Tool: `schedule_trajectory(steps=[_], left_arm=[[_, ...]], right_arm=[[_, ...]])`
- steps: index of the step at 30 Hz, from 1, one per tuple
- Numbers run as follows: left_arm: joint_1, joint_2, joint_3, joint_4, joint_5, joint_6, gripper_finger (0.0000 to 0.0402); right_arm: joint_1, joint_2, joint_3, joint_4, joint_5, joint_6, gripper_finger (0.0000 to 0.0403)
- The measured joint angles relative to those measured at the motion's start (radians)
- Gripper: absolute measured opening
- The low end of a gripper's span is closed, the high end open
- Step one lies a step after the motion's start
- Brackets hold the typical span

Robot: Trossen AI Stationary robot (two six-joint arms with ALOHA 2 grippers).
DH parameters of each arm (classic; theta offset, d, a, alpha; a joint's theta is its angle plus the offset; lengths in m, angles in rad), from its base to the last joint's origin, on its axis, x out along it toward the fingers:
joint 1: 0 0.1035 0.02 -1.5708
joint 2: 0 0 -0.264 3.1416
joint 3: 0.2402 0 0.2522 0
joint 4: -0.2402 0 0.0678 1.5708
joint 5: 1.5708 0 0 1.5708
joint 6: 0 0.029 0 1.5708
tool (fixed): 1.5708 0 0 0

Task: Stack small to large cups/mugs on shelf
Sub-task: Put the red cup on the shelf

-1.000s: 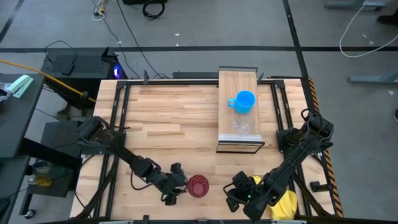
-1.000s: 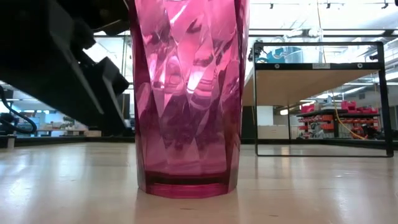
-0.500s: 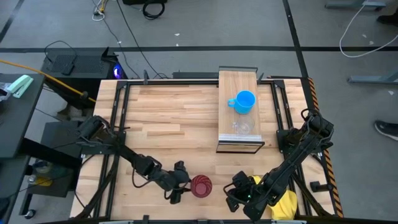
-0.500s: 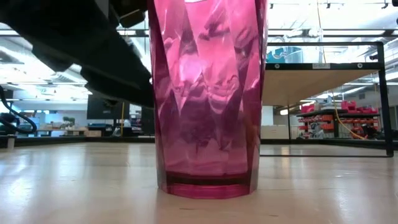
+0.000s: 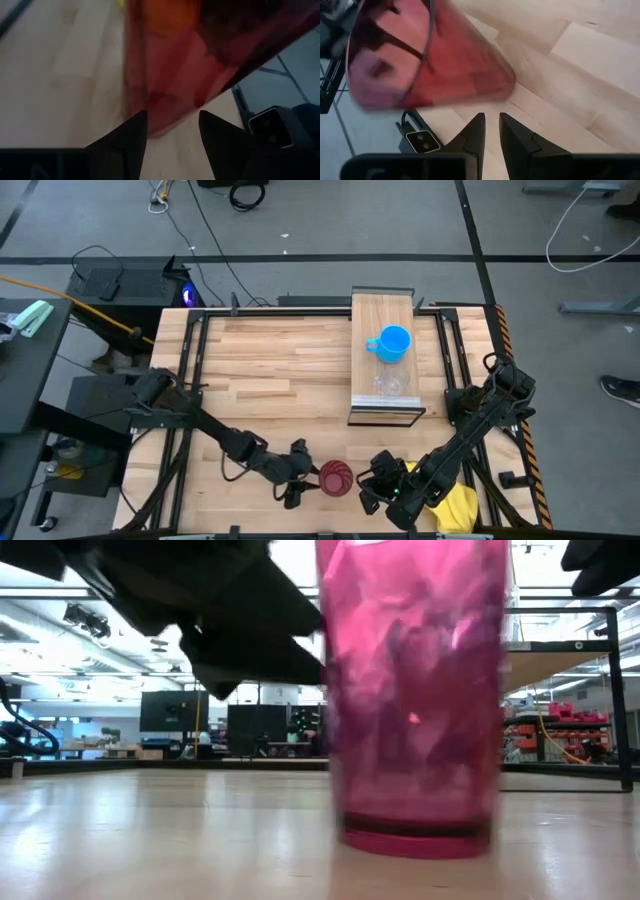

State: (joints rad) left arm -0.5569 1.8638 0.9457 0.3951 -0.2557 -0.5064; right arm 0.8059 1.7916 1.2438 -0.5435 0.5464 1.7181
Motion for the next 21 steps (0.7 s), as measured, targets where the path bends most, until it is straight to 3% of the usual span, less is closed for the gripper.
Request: schedule_trajectory(steps=[10, 21], left_arm=[[0.011, 0.156, 0.128, -0.006, 0.052, -0.006, 0.0181], [0.052, 0.156, 0.160, -0.036, 0.058, -0.006, 0.0177]], right_arm=[[0.022, 0.000, 0.000, -0.004, 0.000, 0.019, 0.0062], [0.115, -0.059, 0.000, -0.116, -0.008, 0.195, 0.0062]])
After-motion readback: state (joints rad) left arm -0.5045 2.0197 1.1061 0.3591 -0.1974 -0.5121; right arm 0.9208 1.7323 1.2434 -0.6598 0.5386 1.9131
